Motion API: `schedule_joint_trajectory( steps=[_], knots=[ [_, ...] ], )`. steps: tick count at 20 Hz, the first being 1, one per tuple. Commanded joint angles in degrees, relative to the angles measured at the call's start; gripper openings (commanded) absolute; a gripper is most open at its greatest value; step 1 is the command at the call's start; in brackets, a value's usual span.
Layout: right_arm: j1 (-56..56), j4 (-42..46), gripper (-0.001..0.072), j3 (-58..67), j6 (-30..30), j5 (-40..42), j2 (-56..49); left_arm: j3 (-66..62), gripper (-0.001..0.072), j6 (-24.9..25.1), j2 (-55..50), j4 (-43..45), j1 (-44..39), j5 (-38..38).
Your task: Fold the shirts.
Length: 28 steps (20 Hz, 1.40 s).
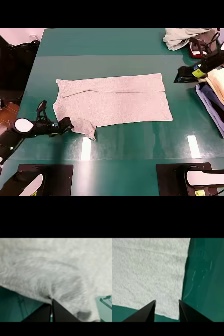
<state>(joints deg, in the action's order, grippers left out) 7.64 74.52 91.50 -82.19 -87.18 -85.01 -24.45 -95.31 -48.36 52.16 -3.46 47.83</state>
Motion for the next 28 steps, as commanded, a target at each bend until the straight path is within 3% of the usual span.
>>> schedule_joint_trajectory(
  steps=[1,9,21,22,24,28],
  knots=[
    [5.2,0.0,0.0336,-8.8,0.8,-1.9,3.1,-6.8,0.0021,4.4,0.1,2.6,-0.3,5.2],
    [14.7,-11.6,0.0337,-34.9,10.9,4.6,5.3,-11.4,0.0021,5.7,0.1,3.0,-0.3,8.9],
    [9.0,-12.0,0.0336,-40.1,11.8,15.7,5.3,-11.4,0.0021,5.7,0.1,3.2,-0.3,10.3],
    [8.6,-12.0,0.0298,-40.1,11.8,16.0,5.3,-11.4,0.0021,5.7,0.1,3.1,-0.3,10.3],
    [8.5,-11.9,0.0038,-40.1,11.8,16.4,5.4,-11.4,0.0021,5.7,0.1,3.1,-0.3,10.4],
    [10.9,-11.7,0.0012,-40.1,11.8,14.5,8.1,-11.4,0.0021,5.7,0.1,2.9,-0.3,14.1]
  ],
)
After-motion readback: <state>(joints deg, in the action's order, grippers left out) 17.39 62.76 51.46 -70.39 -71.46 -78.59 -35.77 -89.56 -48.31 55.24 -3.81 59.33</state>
